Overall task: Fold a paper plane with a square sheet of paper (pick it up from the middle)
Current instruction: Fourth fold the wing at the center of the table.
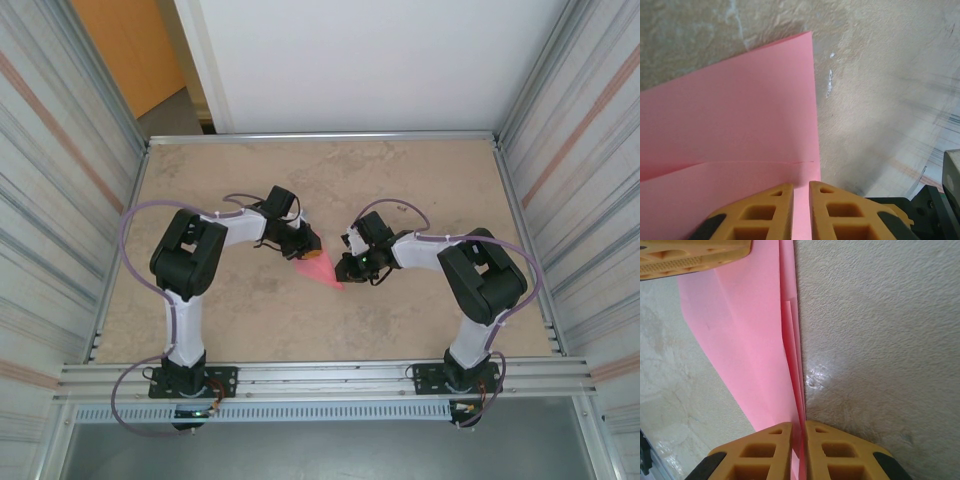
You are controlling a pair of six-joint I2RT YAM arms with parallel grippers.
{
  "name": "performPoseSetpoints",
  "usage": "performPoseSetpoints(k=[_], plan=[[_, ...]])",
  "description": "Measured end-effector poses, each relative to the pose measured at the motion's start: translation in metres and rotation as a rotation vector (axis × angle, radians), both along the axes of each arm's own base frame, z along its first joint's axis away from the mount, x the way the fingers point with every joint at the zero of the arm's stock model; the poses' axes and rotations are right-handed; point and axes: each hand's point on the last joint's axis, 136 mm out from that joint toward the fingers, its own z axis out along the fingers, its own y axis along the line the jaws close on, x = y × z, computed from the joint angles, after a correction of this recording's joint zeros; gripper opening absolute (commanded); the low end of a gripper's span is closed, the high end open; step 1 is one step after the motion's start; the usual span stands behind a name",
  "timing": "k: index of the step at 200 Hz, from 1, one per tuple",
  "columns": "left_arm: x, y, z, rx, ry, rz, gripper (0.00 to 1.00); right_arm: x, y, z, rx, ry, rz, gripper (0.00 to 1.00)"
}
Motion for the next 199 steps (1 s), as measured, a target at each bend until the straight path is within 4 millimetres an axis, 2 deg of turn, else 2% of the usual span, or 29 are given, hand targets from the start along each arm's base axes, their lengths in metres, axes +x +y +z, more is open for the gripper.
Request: performPoseSetpoints(k=[199], plan=[[0.007,-0.010,0.008,-0.063,-0.047,-0.031,0.19,0.000,0.000,-0.001,-0.001,0.001,0.000,0.16]])
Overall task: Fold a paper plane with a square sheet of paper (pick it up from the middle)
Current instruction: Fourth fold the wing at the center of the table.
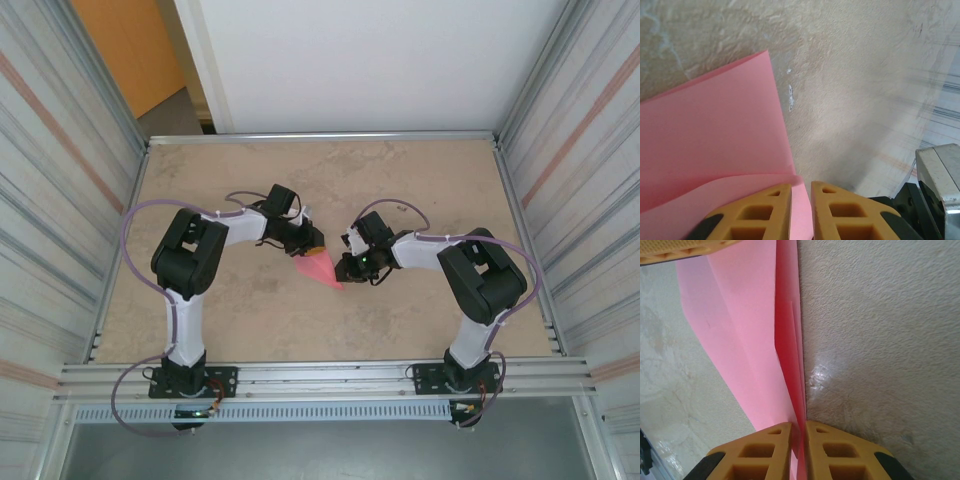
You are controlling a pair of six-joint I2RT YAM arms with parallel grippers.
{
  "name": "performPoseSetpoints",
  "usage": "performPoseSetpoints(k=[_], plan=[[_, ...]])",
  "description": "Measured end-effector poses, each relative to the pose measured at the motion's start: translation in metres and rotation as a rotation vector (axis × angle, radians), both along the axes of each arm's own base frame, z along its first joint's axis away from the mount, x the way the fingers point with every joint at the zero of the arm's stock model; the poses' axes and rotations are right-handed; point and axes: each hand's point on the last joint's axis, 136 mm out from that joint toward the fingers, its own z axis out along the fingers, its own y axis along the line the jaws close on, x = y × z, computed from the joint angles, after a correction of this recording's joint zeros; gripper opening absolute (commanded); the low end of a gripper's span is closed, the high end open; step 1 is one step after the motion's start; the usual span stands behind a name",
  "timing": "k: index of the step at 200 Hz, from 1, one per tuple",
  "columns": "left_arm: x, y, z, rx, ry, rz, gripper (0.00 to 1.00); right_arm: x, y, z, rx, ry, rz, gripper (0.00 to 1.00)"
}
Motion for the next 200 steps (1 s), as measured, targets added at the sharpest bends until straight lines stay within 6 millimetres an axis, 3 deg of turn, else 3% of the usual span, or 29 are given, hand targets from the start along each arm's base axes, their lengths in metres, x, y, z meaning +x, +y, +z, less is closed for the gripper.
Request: performPoseSetpoints(k=[48,73,116,142,167,200], plan=[[-0.001,0.002,-0.007,0.005,0.015,-0.003,0.19,0.000,0.000,0.001,0.004,0.002,-0.003,0.20],[-0.001,0.002,-0.007,0.007,0.020,-0.004,0.19,-0.001,0.002,0.004,0.007,-0.002,-0.003,0.28],[-0.001,0.002,-0.008,0.009,0.018,-0.008,0.19,-0.001,0.001,0.023,0.000,-0.036,-0.029,0.33],[-0.001,0.002,-0.008,0.009,0.018,-0.009,0.19,0.009,0.007,0.046,0.027,-0.088,-0.039,0.31],[-0.001,0.002,-0.008,0.009,0.018,-0.009,0.19,0.017,0.020,0.061,0.060,-0.113,-0.033,0.22],[-0.001,0.002,-0.007,0.009,0.017,-0.009,0.19,0.024,0.042,0.060,0.084,-0.098,0.002,0.16]])
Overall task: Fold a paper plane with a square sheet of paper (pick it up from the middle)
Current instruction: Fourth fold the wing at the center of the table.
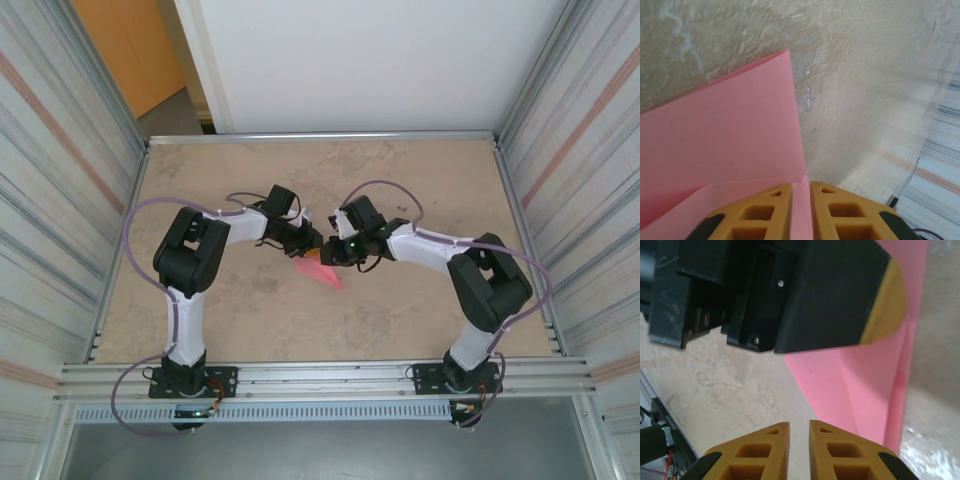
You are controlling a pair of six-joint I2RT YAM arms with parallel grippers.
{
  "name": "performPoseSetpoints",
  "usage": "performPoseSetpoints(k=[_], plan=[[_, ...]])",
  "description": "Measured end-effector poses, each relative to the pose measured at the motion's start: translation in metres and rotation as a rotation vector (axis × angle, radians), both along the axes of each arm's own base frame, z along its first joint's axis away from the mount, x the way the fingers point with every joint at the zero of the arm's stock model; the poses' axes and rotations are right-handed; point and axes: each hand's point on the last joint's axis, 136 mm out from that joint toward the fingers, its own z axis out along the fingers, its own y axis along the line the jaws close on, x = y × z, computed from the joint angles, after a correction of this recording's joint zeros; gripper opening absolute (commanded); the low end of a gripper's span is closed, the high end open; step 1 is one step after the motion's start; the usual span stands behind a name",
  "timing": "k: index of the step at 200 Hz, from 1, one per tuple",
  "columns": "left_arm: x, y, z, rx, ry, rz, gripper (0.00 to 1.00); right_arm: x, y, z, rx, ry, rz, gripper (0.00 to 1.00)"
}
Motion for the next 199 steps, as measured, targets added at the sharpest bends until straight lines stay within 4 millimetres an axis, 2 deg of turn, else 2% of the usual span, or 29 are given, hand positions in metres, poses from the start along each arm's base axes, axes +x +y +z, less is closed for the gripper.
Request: performPoseSetpoints(k=[60,126,199], plan=[[0.000,0.000,0.000,0.001,0.001,0.000,0.18,-0.003,0.003,-0.034,-0.040,0.075,0.011,0.12],[-0.001,0.001,-0.001,0.003,0.004,0.000,0.16,-0.003,0.000,-0.045,-0.047,0.091,0.006,0.11],[-0.001,0.002,-0.002,0.009,0.008,0.002,0.15,-0.012,-0.007,-0.058,-0.049,0.114,-0.001,0.11]])
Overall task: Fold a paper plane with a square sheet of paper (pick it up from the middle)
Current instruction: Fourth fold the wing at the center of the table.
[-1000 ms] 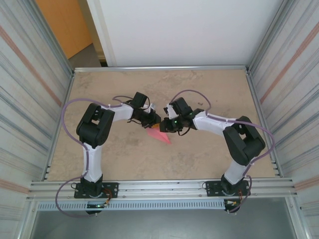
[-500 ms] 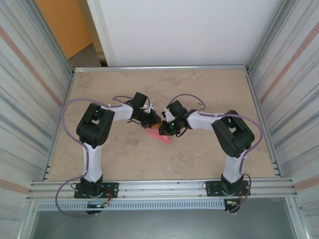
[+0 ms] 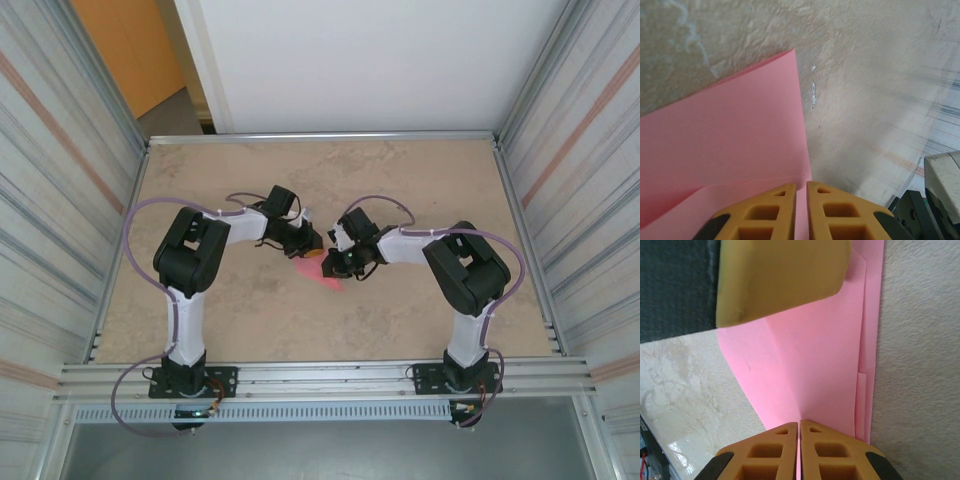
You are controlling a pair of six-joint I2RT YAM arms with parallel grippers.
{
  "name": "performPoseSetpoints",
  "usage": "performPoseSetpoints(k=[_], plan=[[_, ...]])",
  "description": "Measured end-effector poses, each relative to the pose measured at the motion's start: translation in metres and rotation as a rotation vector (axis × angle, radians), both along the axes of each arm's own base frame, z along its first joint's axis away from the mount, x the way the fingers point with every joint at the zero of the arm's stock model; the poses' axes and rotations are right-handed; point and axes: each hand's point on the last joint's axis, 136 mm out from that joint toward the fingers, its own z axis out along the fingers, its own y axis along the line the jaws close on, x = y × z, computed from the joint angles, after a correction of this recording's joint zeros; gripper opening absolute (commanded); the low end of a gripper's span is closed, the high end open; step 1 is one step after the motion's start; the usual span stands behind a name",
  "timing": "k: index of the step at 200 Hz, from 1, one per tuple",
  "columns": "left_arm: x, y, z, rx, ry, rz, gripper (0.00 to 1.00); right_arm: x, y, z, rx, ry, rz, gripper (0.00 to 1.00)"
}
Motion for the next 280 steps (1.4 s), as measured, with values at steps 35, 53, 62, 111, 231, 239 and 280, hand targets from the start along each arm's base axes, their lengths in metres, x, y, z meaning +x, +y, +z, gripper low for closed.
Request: performPoseSetpoints(k=[35,53,62,111,231,239,280], plan=[[0.000,0.000,-0.002,0.003,0.008,-0.001,0.14,-0.001,0.000,0.000,0.018,-0.001,-0.009,0.10],[0.000,0.000,-0.002,0.008,0.013,-0.001,0.14,-0.003,-0.002,0.000,0.023,-0.005,-0.011,0.11],[0.000,0.000,-0.003,0.009,0.016,-0.001,0.14,-0.005,-0.003,0.000,0.023,-0.005,-0.011,0.11],[0.000,0.001,-0.004,0.014,0.029,-0.003,0.14,-0.018,-0.015,0.001,0.013,0.008,-0.016,0.11],[0.000,0.002,-0.004,0.019,0.050,-0.009,0.14,-0.051,-0.052,0.012,-0.070,0.041,-0.044,0.27],[0.000,0.002,-0.004,0.019,0.049,-0.010,0.14,-0.048,-0.053,0.015,-0.074,0.027,-0.053,0.32],[0.000,0.001,-0.004,0.019,0.051,-0.010,0.15,-0.023,-0.046,0.031,-0.107,-0.049,-0.076,0.41]])
